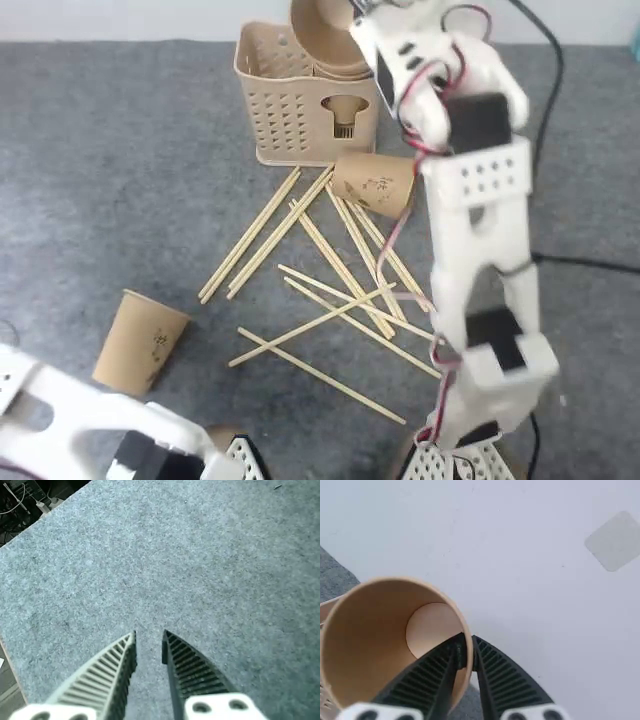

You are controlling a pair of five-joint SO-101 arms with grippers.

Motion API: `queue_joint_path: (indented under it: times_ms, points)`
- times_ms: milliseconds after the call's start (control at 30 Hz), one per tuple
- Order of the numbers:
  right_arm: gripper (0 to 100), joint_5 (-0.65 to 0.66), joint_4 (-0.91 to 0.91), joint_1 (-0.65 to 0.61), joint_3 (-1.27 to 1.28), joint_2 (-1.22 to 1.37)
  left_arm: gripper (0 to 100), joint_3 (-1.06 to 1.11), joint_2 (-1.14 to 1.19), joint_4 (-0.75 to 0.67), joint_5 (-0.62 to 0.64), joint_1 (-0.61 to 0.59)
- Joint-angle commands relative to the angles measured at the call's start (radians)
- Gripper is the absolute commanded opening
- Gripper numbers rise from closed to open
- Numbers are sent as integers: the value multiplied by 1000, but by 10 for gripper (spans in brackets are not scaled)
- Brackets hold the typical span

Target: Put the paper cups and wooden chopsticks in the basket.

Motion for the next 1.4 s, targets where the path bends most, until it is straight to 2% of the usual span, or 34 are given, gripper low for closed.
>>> queue_joint_path:
  times_ms: [0,267,400,800,933,1000,1133,1367]
  points:
    - [8,9,8,33,-169,99,87,5,-9,-38,12,23]
    - [8,8,127,42,-313,206,87,5,-9,-38,12,41]
    - [8,-66,133,44,-310,211,87,7,-9,-34,12,44]
    - [9,-78,163,42,-299,286,87,7,-9,-37,12,43]
    - [13,-127,145,42,-302,303,87,7,-9,-38,12,43]
    - [57,-140,145,42,-302,303,87,7,-9,-38,12,43]
    - [211,-147,140,42,-304,302,87,7,-9,-38,12,43]
    - [184,-147,150,44,-427,302,87,8,-3,-37,12,43]
